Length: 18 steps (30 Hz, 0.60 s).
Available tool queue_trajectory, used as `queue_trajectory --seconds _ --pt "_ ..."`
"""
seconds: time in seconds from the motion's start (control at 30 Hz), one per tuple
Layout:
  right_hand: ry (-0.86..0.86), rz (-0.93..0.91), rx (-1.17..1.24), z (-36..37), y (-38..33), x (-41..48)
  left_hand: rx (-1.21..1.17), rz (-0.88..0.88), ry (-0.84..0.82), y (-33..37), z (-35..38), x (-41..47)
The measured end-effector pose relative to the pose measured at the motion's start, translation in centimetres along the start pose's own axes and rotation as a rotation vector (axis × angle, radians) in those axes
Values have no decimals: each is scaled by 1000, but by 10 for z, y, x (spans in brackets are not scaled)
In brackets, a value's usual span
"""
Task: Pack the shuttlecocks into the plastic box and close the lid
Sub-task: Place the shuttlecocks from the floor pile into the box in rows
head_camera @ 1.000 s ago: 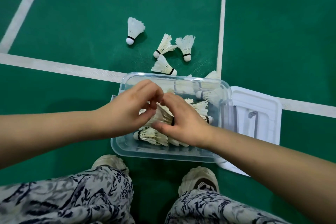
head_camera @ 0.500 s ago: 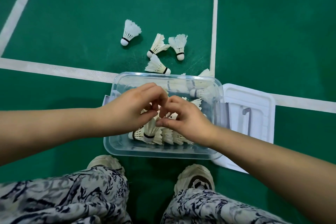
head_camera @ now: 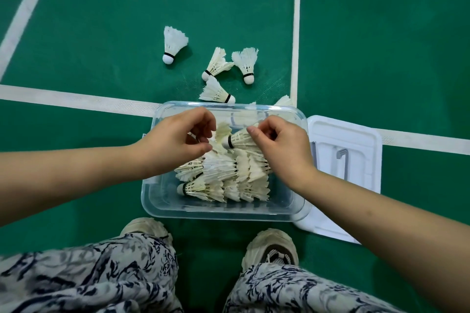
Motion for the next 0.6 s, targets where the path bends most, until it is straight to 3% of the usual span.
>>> queue_trajectory --seconds 0.17,0.37,0.6 --pt "-87 3 -9 18 3 5 42 -91 -79 -21 5 6" --pt "-262 -64 -215 48 8 4 181 -128 -244 -37 21 7" --pt "-296 -102 -369 59 10 7 251 -132 -294 -43 25 7"
Point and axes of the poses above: each hand's wrist, its own x-axis towards the middle knuckle, its own z-axis out of the palm, y = z × x, the point moved 9 cm from there along x, towards the middle knuckle, and after that the axes turned 9 degrees about y, right-handed, at the moved point
